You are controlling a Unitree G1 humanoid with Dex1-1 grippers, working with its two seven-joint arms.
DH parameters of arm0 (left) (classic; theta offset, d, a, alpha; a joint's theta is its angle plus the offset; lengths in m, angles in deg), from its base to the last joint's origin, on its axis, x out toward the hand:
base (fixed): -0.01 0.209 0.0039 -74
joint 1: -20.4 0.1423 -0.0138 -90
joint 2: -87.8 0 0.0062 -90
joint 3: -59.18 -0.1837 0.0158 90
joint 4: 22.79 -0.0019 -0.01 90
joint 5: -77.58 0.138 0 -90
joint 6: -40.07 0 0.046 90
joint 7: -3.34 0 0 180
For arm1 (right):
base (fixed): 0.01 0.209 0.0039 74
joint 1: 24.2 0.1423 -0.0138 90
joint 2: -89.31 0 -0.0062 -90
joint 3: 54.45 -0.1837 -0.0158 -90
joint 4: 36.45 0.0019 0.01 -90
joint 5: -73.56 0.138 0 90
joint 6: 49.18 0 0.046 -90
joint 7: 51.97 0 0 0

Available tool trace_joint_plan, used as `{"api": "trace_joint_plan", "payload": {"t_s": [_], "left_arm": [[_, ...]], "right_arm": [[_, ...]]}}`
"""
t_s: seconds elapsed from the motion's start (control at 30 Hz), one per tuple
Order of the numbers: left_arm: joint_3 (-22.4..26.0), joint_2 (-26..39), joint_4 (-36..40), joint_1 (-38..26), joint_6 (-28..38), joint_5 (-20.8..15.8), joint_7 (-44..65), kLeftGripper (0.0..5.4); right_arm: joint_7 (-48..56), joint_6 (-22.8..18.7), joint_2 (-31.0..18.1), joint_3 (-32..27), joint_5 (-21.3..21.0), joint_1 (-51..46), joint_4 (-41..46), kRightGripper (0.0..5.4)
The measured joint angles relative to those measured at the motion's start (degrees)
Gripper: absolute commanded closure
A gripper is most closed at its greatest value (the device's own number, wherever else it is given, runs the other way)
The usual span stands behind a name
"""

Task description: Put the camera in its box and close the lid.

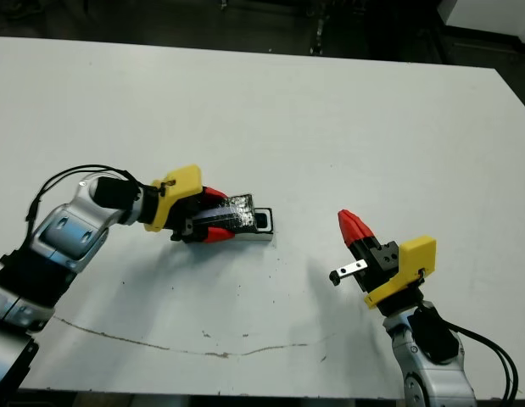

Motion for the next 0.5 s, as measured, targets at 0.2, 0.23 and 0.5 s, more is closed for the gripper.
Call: {"api": "trace_joint_plan", "payload": {"t_s": [0.2,0.23,0.5], "left_arm": [[-0.8,-3.0,-7.8,-3.3,3.7,0.5,1.7,2.24],[-0.8,-3.4,-8.4,-3.6,4.0,0.7,1.9,2.24],[-0.7,-5.3,-12.7,-5.5,6.4,0.9,3.5,2.24]], "right_arm": [[0.0,-0.1,-0.1,0.0,0.0,0.0,0.1,5.40],[0.0,-0.1,-0.1,0.0,0.0,0.0,0.1,5.40],[0.0,-0.1,-0.3,-0.1,0.3,0.0,0.0,5.40]]}}
